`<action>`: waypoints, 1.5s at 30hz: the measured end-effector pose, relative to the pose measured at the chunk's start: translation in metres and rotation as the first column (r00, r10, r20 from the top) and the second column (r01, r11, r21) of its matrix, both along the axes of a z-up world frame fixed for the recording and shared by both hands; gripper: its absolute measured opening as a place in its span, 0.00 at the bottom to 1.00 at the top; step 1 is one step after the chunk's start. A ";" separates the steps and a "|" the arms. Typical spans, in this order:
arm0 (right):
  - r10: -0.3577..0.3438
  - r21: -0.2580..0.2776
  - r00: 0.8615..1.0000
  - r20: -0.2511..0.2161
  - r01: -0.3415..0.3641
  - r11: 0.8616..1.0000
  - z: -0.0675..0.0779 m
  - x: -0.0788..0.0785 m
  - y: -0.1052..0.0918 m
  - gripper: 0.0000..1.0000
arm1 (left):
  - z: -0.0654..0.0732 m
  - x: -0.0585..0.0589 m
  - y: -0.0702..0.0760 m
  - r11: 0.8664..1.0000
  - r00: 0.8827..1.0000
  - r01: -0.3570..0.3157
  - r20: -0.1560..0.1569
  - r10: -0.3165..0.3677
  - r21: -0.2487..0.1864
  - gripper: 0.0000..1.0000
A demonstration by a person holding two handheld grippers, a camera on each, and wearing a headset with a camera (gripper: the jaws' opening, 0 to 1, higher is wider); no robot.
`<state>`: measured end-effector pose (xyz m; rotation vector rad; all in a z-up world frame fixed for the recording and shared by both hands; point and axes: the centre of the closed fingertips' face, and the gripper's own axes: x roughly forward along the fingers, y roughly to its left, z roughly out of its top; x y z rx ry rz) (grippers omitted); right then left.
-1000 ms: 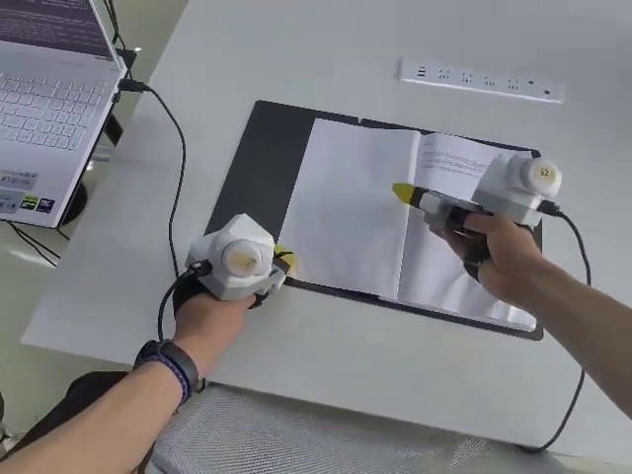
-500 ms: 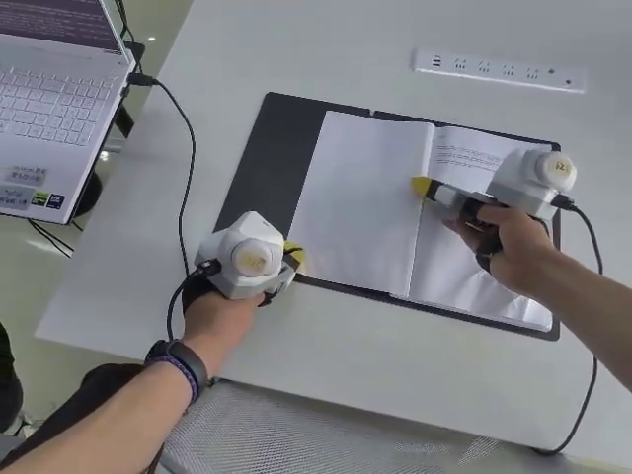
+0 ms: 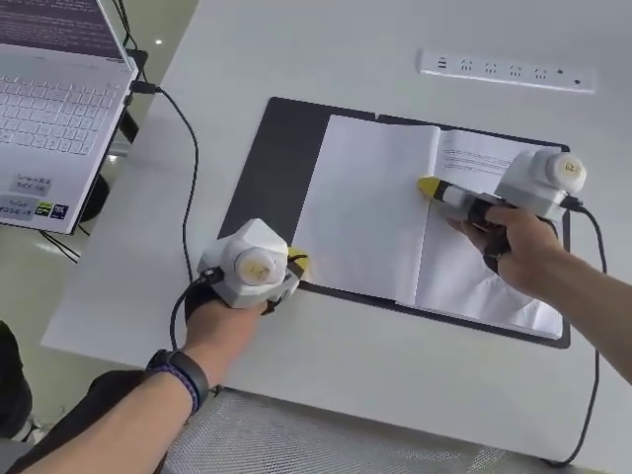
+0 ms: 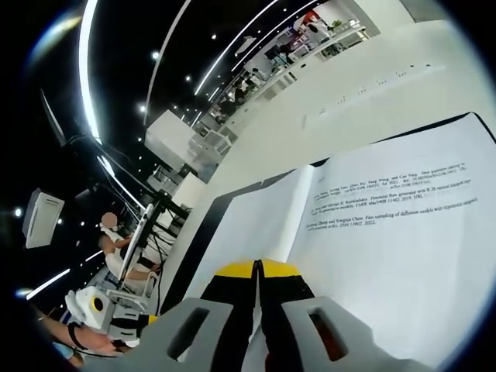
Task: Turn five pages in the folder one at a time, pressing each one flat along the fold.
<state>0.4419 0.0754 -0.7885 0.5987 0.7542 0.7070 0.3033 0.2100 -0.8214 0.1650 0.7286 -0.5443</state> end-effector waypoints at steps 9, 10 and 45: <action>-0.078 0.039 0.997 -0.013 0.079 0.996 0.006 0.022 0.002 0.00 | 0.000 0.000 0.000 1.000 1.000 0.003 0.000 -0.003 0.001 0.00; -0.089 0.047 0.996 -0.020 0.090 0.995 0.006 0.024 0.001 0.00 | 0.000 0.000 0.000 1.000 1.000 0.004 -0.001 -0.004 0.000 0.00; -0.337 0.143 0.941 -0.008 0.335 0.931 -0.020 0.117 -0.018 0.00 | 0.003 -0.001 0.000 0.999 0.999 -0.032 -0.004 0.032 -0.030 0.00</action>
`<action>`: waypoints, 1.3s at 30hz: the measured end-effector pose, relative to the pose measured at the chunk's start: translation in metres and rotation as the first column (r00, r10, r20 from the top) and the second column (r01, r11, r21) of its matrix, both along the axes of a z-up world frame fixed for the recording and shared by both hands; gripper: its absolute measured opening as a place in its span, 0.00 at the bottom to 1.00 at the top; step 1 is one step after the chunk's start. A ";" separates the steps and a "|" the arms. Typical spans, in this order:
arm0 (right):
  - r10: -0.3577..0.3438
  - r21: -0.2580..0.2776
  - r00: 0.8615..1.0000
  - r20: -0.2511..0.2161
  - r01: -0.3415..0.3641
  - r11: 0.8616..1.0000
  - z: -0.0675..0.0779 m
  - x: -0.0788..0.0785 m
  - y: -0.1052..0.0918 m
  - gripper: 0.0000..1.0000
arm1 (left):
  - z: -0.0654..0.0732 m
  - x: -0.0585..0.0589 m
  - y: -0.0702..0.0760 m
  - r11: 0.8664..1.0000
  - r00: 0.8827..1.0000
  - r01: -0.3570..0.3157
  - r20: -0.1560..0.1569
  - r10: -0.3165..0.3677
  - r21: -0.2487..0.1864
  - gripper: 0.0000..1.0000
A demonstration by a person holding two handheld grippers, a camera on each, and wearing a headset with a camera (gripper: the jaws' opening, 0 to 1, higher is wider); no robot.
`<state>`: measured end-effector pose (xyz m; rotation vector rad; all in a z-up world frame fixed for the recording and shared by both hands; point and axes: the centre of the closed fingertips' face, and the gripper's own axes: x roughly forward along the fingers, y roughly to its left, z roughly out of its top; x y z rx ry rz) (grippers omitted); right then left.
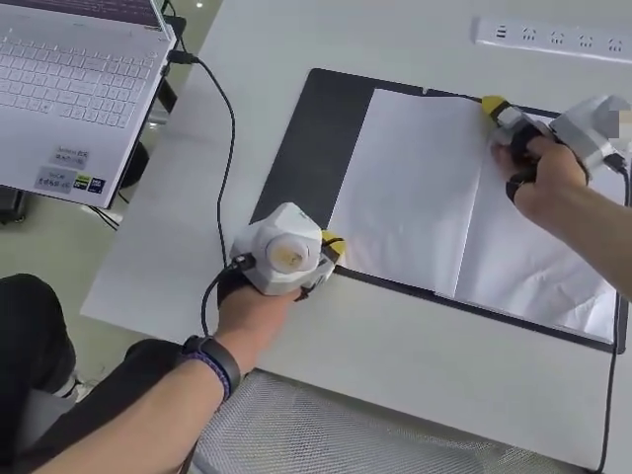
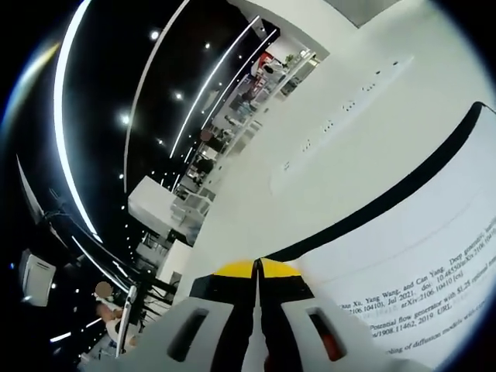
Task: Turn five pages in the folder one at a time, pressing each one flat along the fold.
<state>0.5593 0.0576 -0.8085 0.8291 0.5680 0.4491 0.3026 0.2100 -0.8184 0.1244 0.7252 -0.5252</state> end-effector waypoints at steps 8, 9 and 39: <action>0.107 -0.118 0.993 0.056 -0.100 0.988 0.002 -0.025 0.010 0.00 | 0.000 0.000 0.000 1.000 1.000 -0.002 0.008 0.002 -0.002 0.00; 0.115 -0.123 0.992 0.058 -0.107 0.987 0.004 -0.031 0.011 0.00 | 0.000 0.000 0.000 1.000 1.000 -0.002 0.008 0.002 -0.002 0.00; 0.227 -0.071 0.972 0.061 -0.223 0.972 0.026 -0.151 0.018 0.00 | -0.003 0.001 0.000 1.000 1.000 0.003 0.001 -0.003 -0.007 0.00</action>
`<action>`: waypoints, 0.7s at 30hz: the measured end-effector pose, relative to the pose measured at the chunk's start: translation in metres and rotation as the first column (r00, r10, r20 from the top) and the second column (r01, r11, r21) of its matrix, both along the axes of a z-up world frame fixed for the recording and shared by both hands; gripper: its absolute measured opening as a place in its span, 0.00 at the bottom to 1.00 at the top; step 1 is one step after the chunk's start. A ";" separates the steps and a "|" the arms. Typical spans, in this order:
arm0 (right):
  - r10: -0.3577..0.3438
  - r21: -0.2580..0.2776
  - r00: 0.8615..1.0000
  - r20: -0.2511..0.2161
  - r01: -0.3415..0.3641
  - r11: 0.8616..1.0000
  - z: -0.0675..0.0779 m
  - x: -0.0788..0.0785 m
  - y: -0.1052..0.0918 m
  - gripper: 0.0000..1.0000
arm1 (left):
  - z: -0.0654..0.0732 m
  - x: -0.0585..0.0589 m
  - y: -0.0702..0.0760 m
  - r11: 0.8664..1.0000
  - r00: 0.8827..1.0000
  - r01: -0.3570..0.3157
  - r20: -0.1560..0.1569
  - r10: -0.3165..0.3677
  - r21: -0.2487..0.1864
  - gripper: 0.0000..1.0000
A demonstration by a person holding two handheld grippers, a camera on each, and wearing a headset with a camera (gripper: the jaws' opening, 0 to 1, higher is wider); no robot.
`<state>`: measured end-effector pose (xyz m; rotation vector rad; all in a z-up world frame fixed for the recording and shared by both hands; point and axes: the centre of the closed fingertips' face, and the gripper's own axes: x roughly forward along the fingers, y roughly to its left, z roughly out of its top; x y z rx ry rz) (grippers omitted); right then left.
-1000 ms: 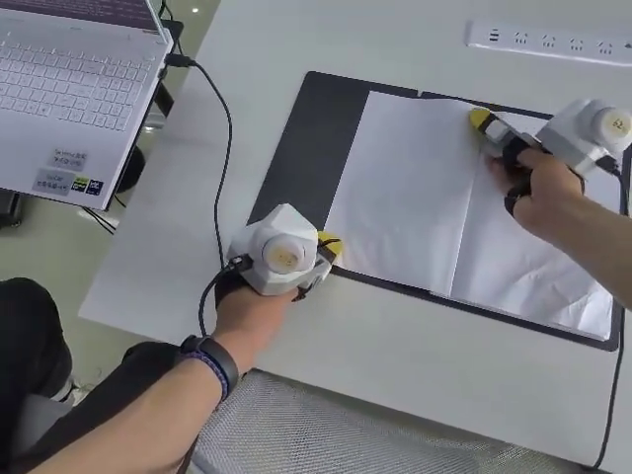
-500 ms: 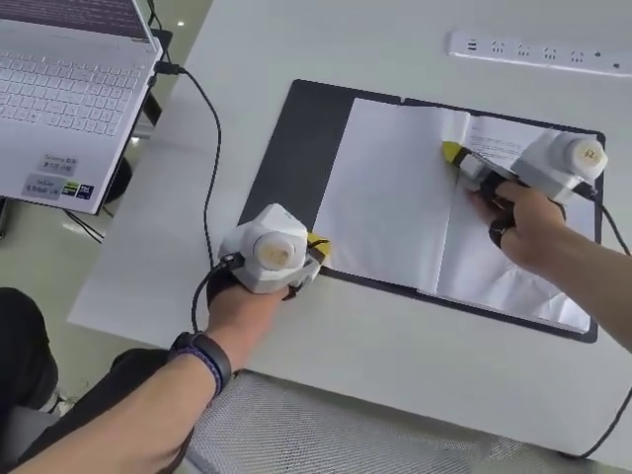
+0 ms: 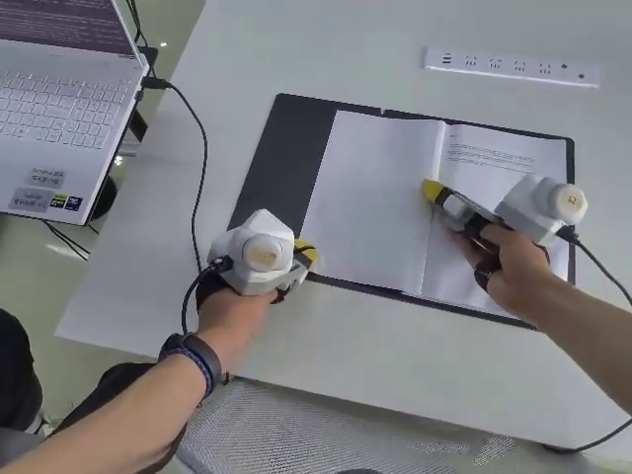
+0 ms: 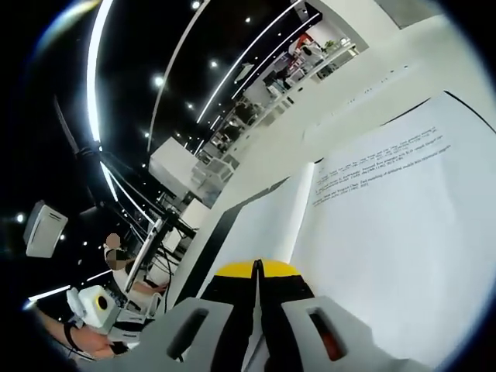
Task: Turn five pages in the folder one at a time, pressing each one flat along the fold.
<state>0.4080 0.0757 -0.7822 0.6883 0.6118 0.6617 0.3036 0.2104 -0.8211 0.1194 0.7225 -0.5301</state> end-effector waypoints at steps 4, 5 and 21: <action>0.043 -0.009 0.999 -0.010 -0.043 0.999 -0.001 -0.020 0.004 0.00 | -0.001 0.001 0.001 1.000 1.000 0.000 0.000 0.000 -0.001 0.00; 0.053 -0.009 0.999 -0.013 -0.053 0.999 -0.001 -0.026 0.005 0.00 | -0.001 0.001 0.001 1.000 1.000 -0.001 0.000 0.001 -0.001 0.00; 0.150 -0.034 0.988 -0.031 -0.151 0.988 -0.009 -0.084 0.007 0.00 | 0.003 -0.002 -0.002 1.000 1.000 0.004 0.001 -0.004 -0.007 0.01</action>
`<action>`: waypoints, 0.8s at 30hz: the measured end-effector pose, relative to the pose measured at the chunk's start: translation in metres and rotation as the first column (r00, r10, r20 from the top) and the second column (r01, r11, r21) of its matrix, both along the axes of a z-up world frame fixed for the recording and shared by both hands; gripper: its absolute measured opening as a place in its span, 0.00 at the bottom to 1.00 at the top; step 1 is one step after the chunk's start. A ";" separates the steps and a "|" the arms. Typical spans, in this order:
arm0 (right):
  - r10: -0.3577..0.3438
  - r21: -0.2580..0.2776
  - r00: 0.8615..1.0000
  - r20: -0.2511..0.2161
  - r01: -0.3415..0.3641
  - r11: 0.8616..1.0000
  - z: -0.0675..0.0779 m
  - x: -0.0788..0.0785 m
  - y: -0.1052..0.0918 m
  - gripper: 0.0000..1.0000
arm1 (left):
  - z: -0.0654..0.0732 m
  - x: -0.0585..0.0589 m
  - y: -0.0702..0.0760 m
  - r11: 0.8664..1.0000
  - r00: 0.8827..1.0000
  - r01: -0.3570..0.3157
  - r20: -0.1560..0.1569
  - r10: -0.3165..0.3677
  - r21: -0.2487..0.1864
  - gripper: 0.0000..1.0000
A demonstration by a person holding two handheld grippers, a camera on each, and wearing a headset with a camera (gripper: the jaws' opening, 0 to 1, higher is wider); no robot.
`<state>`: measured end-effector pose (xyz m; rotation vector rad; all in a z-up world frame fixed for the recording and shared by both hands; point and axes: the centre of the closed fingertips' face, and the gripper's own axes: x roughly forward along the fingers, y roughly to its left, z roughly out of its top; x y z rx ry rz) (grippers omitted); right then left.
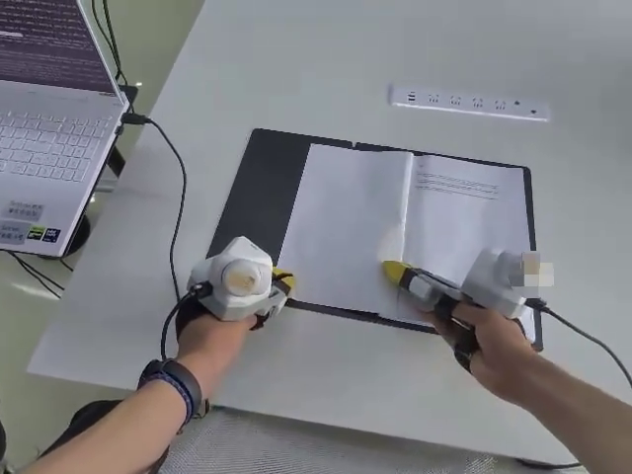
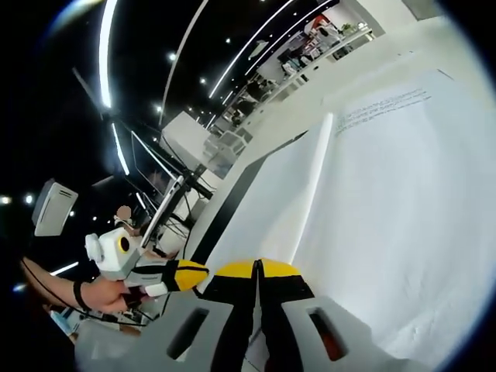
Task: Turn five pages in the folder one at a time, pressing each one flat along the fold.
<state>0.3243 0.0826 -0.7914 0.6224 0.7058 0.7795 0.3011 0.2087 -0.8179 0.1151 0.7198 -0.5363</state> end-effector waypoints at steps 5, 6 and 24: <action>0.012 -0.001 1.000 -0.008 -0.012 1.000 -0.004 -0.016 -0.001 0.00 | 0.001 -0.001 0.000 1.000 1.000 0.006 0.000 -0.006 -0.003 0.01; 0.011 -0.002 1.000 -0.009 -0.011 1.000 -0.005 -0.017 -0.002 0.00 | 0.001 -0.001 0.000 1.000 1.000 0.007 0.000 -0.007 -0.004 0.02; 0.013 -0.023 1.000 -0.028 -0.014 1.000 -0.012 -0.039 -0.001 0.00 | 0.001 -0.001 -0.001 1.000 0.999 0.026 -0.018 -0.026 0.003 0.01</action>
